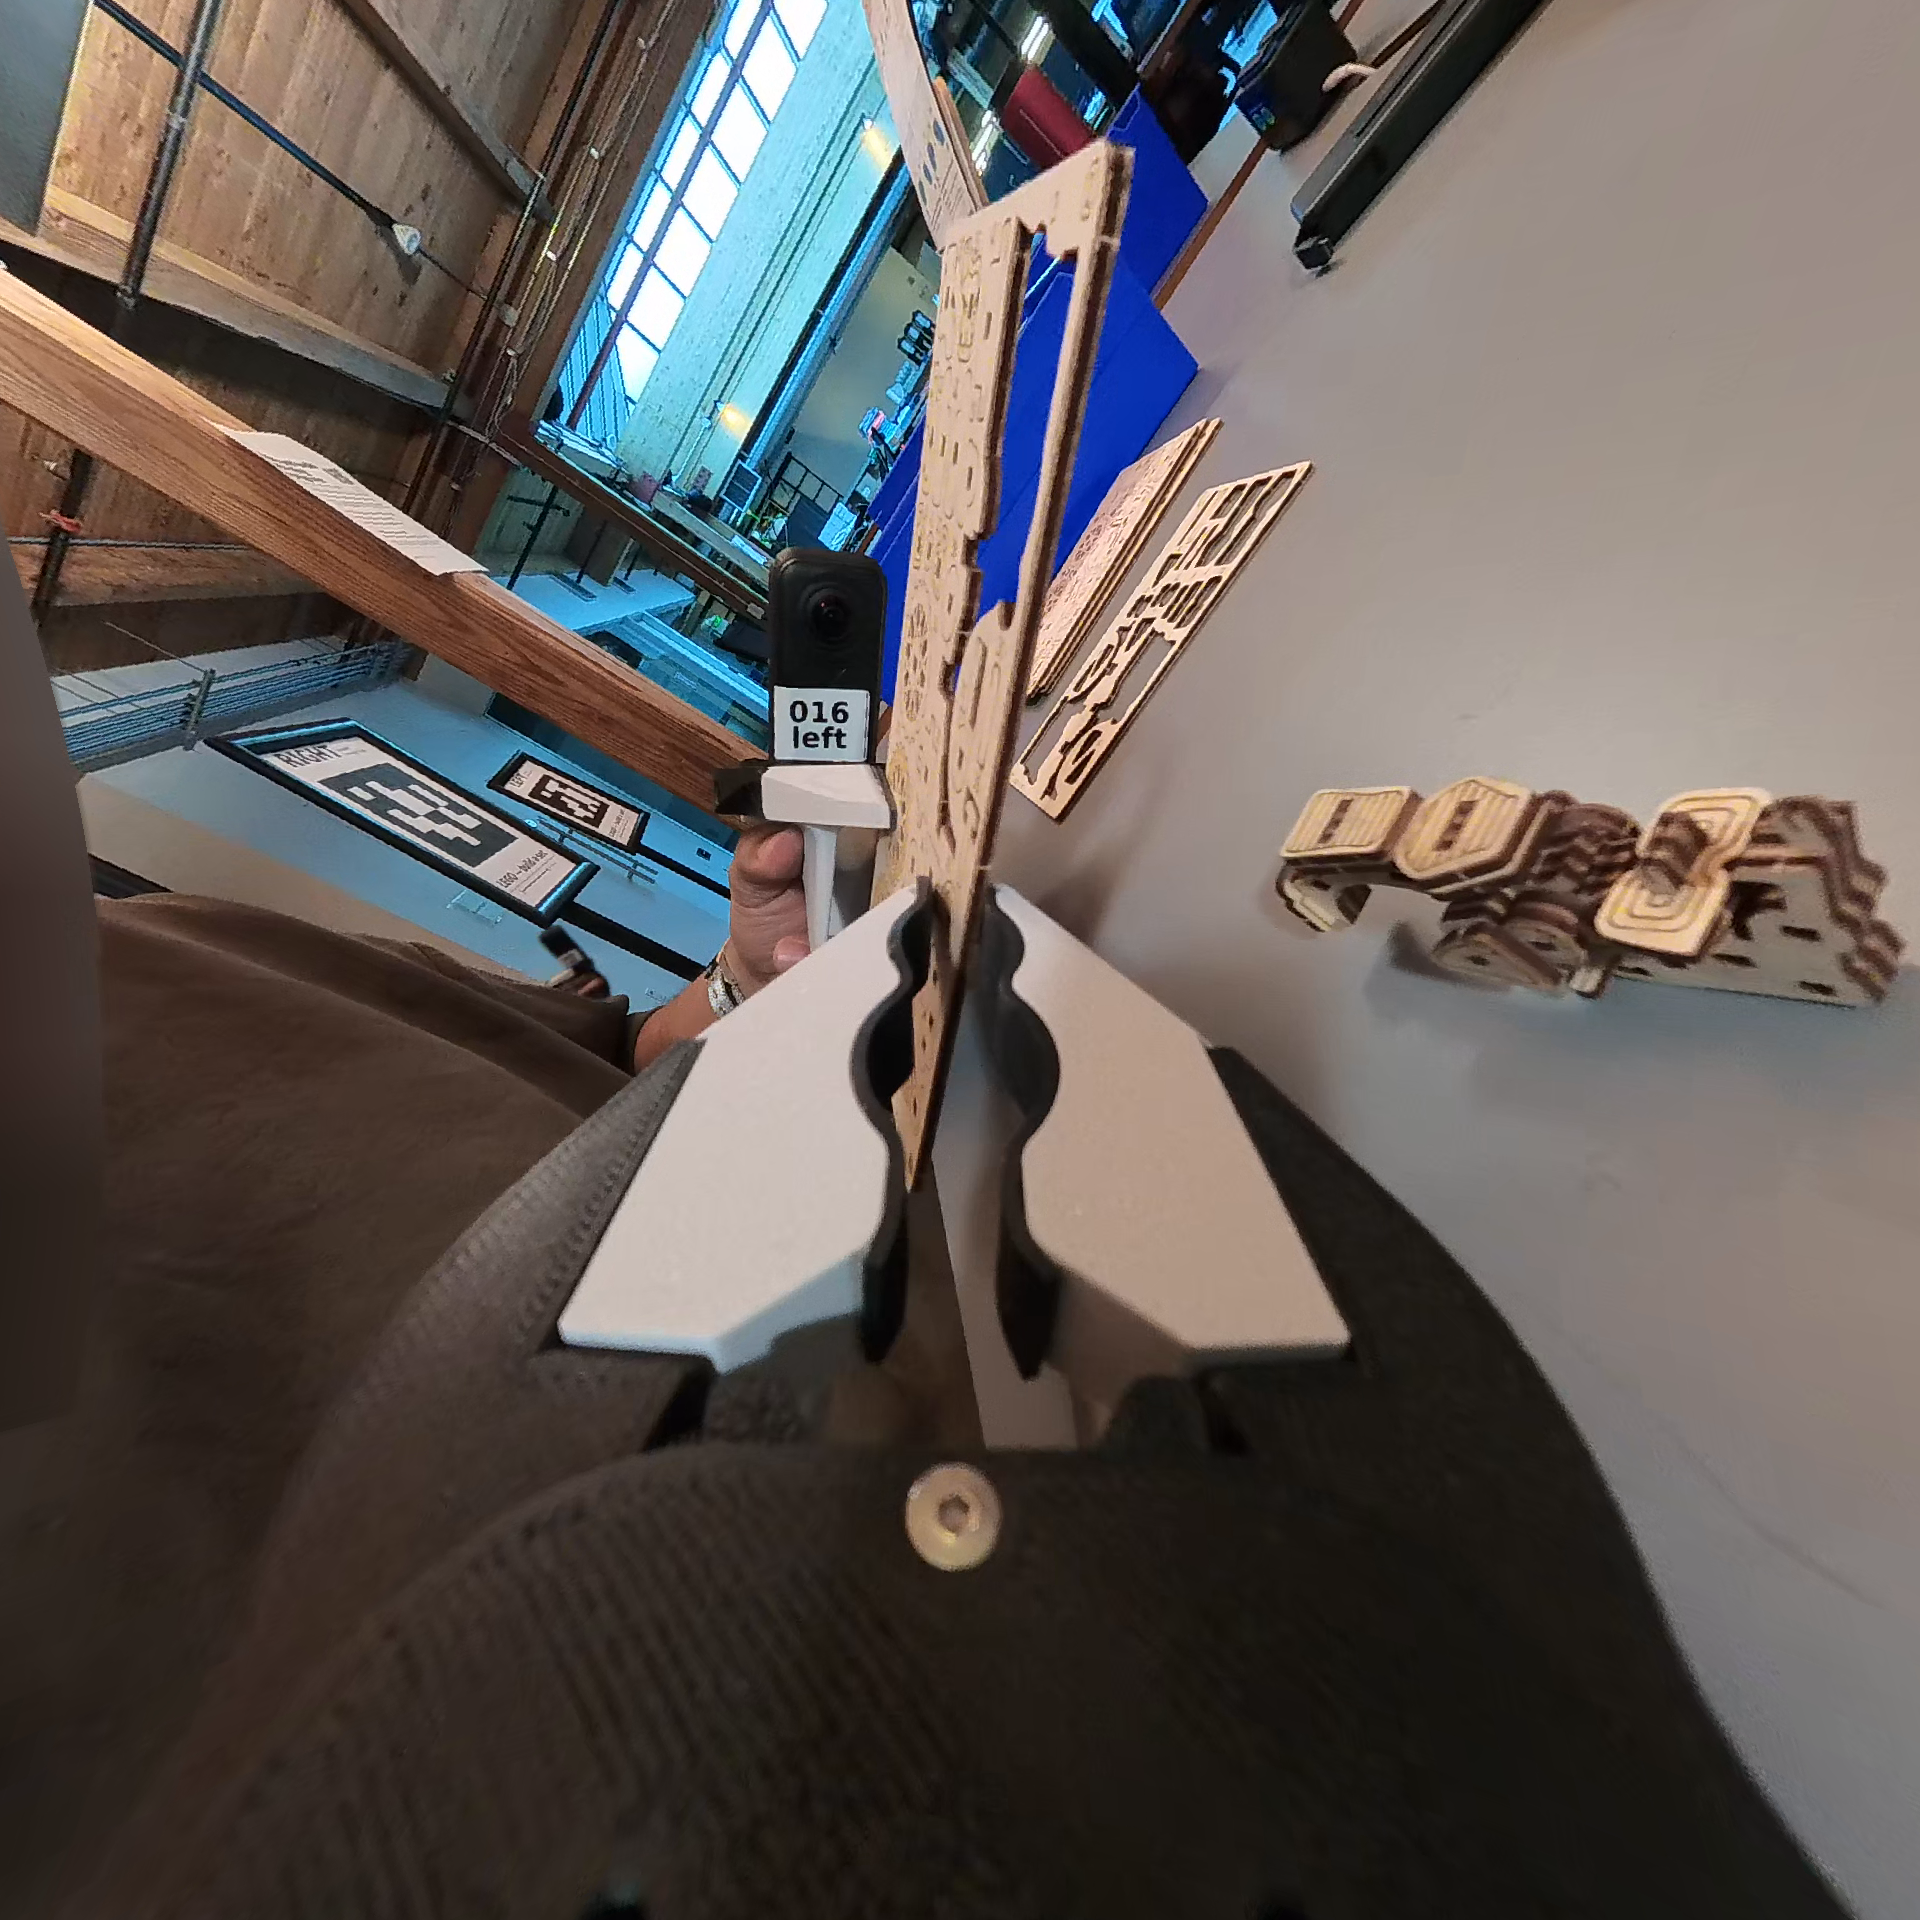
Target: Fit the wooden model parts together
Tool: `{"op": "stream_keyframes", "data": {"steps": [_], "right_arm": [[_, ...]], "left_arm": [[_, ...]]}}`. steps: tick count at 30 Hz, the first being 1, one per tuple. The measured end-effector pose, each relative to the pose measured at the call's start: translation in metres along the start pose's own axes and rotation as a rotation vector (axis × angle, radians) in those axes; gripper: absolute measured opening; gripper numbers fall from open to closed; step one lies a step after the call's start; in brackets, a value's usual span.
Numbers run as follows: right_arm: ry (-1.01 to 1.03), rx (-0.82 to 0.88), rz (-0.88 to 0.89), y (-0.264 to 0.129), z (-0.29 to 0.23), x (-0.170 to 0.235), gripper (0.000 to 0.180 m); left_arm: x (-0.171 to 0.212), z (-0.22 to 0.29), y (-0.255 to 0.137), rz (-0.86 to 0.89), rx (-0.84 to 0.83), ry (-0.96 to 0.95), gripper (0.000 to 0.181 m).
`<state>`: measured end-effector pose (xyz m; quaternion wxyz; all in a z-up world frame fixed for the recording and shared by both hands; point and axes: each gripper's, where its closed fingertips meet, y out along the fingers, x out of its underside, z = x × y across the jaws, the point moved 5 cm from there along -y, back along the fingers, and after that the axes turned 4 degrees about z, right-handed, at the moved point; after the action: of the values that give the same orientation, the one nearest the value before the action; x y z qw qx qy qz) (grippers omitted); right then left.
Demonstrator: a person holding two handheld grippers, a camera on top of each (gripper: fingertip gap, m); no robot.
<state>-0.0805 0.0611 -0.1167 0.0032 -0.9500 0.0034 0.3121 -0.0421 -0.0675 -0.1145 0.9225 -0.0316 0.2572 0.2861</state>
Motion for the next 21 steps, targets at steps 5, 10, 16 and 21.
{"op": "stream_keyframes", "data": {"steps": [5, 10, 16, 21], "right_arm": [[-0.003, 0.005, -0.001, 0.0000, 0.0003, 0.0001, 0.007], [-0.008, 0.014, -0.004, 0.0001, 0.0009, 0.0003, 0.007], [-0.008, 0.016, -0.005, 0.0000, 0.0009, 0.0005, 0.007], [-0.010, 0.019, -0.005, -0.0003, 0.0011, 0.0002, 0.007]], "left_arm": [[0.0003, -0.0005, 0.0001, -0.002, -0.004, -0.002, 0.000], [0.0006, -0.0013, 0.0000, -0.006, -0.009, -0.002, 0.000], [0.0010, -0.0014, 0.0000, -0.008, -0.010, -0.003, 0.000], [0.0015, -0.0017, 0.0003, -0.008, -0.013, 0.000, 0.000]]}}
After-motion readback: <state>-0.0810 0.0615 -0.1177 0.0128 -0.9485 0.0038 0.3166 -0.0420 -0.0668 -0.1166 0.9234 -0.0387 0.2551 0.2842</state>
